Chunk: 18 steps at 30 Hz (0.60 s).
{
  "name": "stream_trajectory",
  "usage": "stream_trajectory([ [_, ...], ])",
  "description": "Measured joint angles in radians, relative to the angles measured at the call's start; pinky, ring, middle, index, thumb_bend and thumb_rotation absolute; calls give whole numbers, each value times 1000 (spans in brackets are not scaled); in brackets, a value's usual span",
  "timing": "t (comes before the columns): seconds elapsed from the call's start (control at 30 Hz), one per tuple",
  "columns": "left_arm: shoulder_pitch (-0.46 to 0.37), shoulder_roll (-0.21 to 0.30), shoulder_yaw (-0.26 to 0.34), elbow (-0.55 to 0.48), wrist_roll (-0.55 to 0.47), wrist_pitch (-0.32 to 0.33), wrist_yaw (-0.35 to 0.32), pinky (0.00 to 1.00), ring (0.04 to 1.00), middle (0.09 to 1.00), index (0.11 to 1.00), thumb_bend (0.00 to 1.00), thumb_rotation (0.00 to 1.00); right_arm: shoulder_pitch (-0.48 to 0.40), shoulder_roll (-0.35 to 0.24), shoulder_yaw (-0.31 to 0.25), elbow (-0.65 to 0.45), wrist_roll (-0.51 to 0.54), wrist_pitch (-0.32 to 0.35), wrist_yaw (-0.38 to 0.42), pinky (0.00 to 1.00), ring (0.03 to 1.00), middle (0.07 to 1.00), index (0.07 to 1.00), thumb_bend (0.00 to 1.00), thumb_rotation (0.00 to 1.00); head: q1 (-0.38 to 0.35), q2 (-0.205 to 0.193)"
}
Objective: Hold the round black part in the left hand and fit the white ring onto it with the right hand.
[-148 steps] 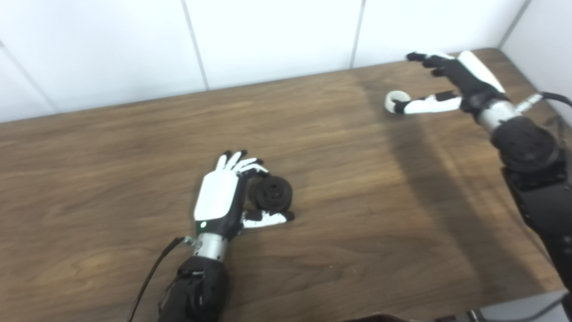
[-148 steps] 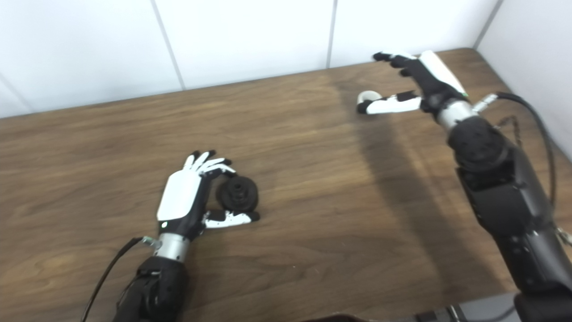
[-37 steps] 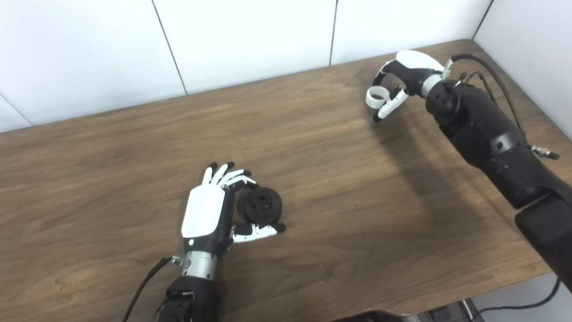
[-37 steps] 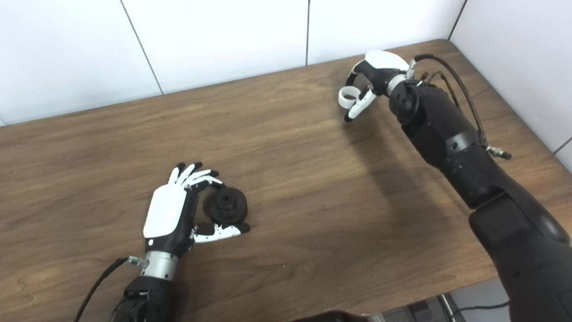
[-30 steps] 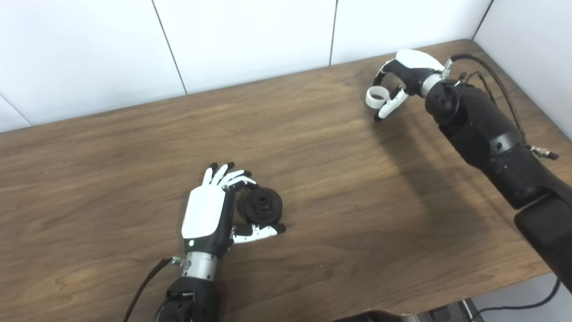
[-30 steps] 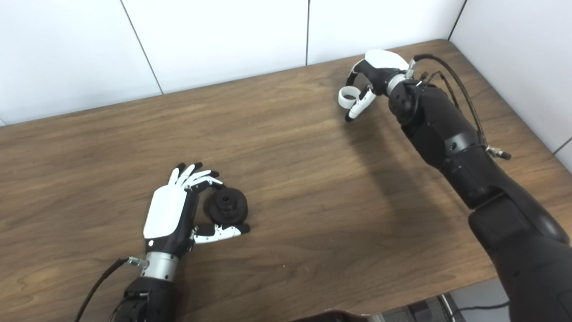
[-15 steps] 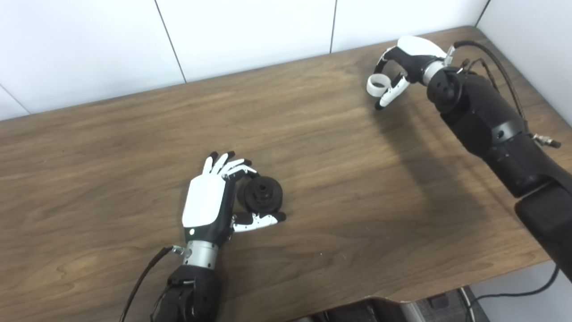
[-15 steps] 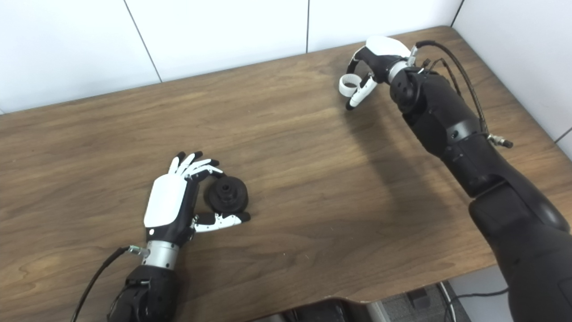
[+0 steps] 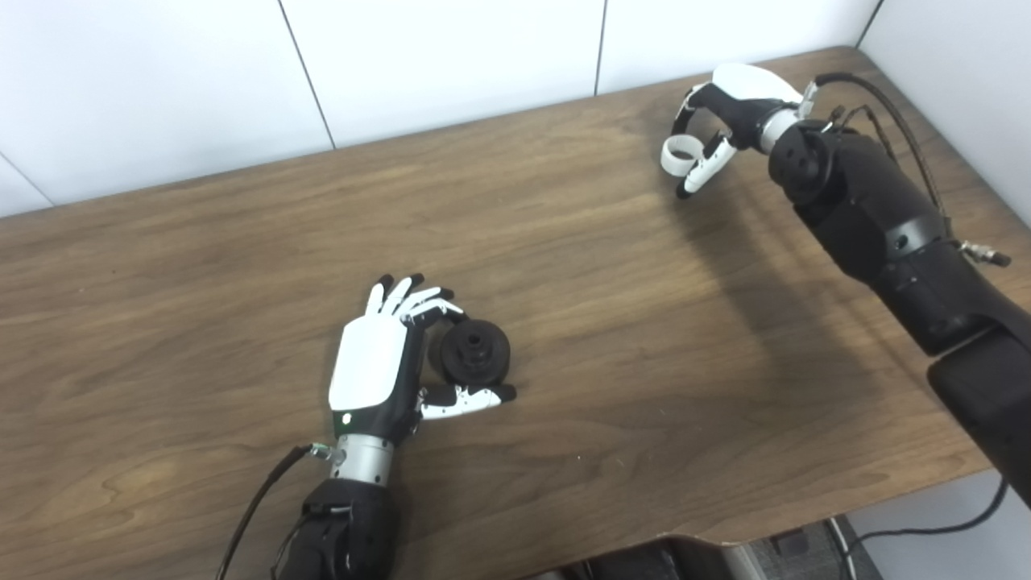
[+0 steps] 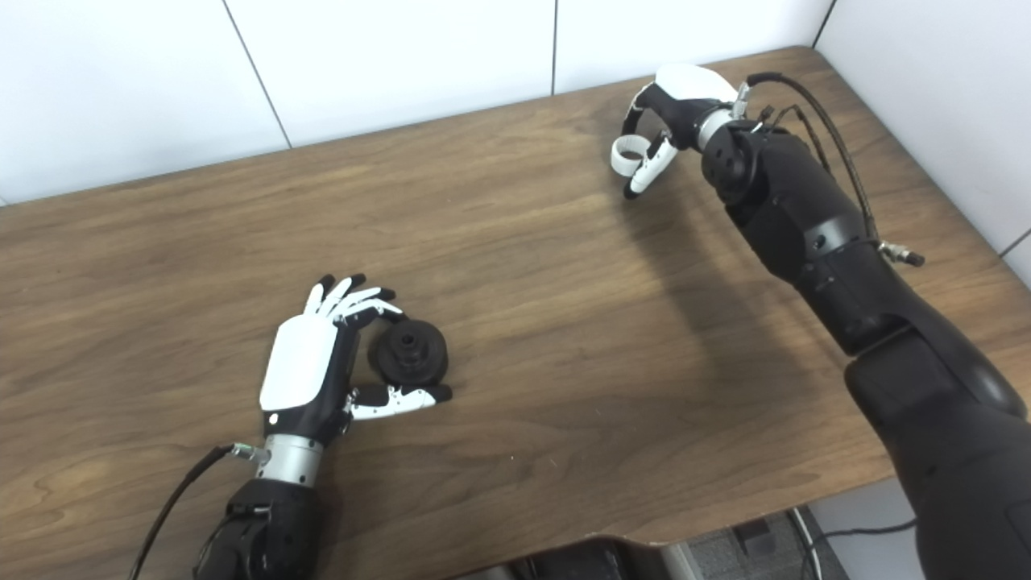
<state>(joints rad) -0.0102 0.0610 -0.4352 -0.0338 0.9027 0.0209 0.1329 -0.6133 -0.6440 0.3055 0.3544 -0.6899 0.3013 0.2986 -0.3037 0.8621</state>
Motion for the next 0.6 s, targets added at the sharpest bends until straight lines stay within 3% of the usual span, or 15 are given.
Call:
stream_trajectory([
  [0.1, 0, 0, 0, 0, 0, 0, 0, 1000, 915, 787, 484, 524, 56, 0, 0, -2, 0, 0, -12, -11, 988, 943, 880, 491, 530, 140, 2, 0],
  [0.6, 1, -2, 0, 0, -1, 0, 0, 1000, 923, 791, 485, 524, 54, 0, -2, 0, 5, -6, -47, -23, 974, 949, 871, 488, 521, 135, 14, 3],
])
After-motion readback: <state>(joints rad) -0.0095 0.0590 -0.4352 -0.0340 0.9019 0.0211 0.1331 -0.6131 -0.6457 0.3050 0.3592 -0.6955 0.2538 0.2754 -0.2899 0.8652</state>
